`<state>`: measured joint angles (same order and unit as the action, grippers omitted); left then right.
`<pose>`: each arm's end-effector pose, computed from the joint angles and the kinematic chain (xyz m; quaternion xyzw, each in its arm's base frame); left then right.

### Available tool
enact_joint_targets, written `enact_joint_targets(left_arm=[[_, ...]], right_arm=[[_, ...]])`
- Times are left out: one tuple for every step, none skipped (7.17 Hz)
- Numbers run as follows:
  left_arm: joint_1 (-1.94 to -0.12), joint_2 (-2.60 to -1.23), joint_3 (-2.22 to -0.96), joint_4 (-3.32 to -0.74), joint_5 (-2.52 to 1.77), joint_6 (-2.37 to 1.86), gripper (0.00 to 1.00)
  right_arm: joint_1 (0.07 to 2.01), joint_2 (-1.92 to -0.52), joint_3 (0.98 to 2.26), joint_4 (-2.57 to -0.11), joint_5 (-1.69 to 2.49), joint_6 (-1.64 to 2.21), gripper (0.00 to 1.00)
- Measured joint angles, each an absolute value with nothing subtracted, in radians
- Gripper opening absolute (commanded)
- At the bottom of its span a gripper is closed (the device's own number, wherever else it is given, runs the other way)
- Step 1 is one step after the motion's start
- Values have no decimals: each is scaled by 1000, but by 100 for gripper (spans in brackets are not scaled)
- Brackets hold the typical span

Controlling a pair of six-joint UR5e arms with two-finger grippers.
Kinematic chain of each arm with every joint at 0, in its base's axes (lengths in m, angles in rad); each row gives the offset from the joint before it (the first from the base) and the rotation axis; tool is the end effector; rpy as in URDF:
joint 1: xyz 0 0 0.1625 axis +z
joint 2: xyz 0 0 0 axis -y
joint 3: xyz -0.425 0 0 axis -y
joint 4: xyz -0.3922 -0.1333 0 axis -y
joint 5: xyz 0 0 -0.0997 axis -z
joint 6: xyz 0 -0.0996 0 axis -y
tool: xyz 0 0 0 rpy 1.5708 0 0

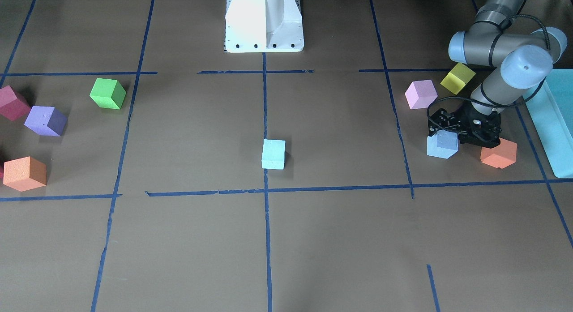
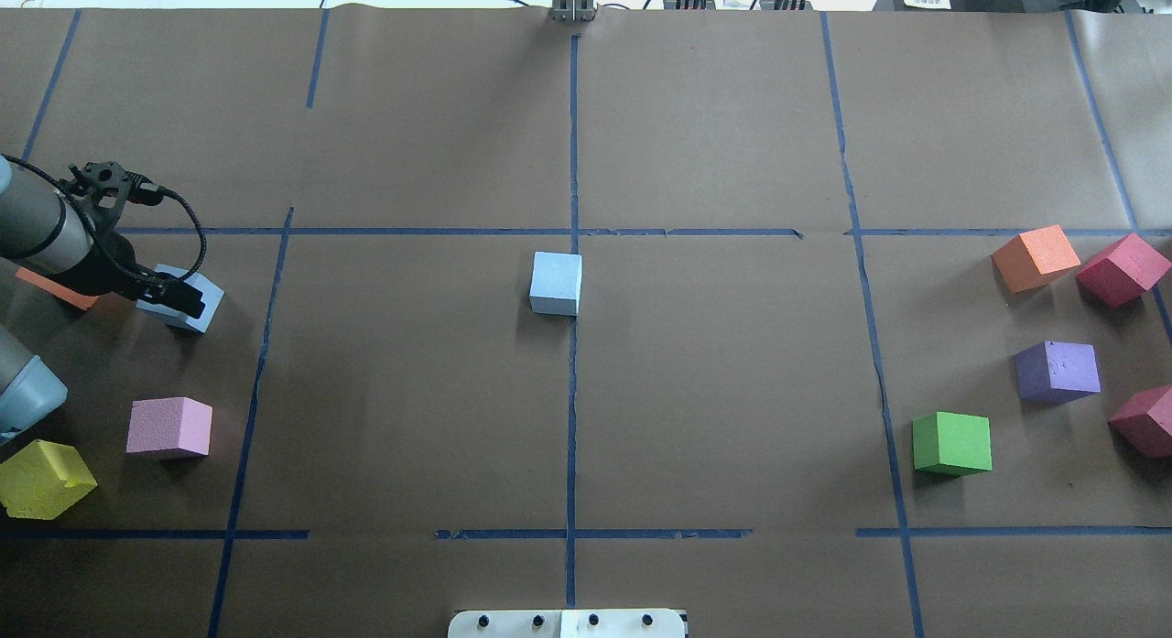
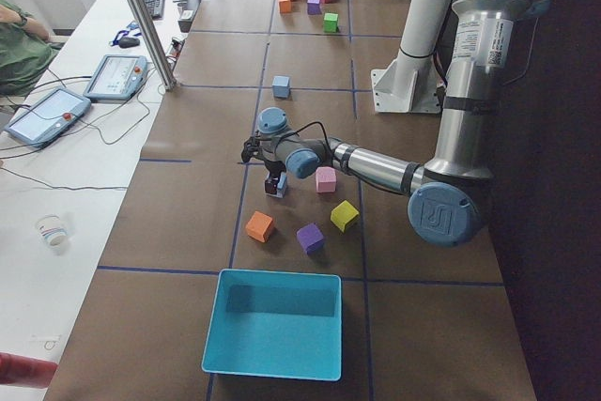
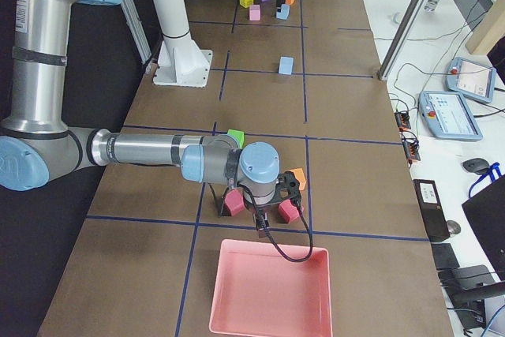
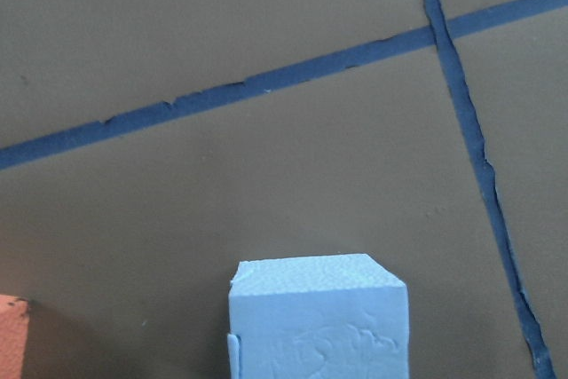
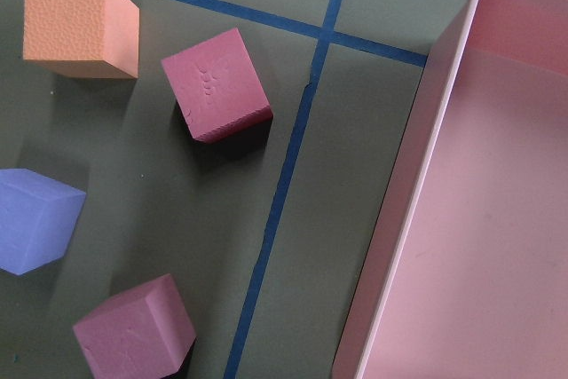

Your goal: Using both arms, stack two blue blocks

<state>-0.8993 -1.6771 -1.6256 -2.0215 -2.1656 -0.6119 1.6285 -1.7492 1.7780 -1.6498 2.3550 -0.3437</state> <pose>0.2885 -0.4876 0.5325 0.0634 0.3962 0.1154 0.9087 0.0866 -0.4083 0.6449 0.0534 -0.3790 -0.1222 0.9158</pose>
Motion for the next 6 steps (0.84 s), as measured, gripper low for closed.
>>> enact_joint_targets(left_arm=[[-895,-1684,-1609,-2023,-2162,-621,63],[-892,-1688,-1601,-2023,-2161,-624,60],[-892,-1691,-1599,-2023,-2160,-625,58],[-891,-1700,-1603,-2022,-2160,-628,58],[-892,-1721,-1612,-2016,-2160,-631,58],[-892,-1762,-1624,-1994,-2161,-634,58]], right_arm=[[1629,-1750,1781,-1650,2356,-344,100],[1628,-1750,1782,-1650,2356,-344,100],[1628,-1750,1783,-1650,2355,-344,100],[1628,-1750,1783,-1650,2355,-343,100],[1628,-1750,1783,-1650,2355,-343,100],[1628,-1750,1784,-1650,2356,-342,100]])
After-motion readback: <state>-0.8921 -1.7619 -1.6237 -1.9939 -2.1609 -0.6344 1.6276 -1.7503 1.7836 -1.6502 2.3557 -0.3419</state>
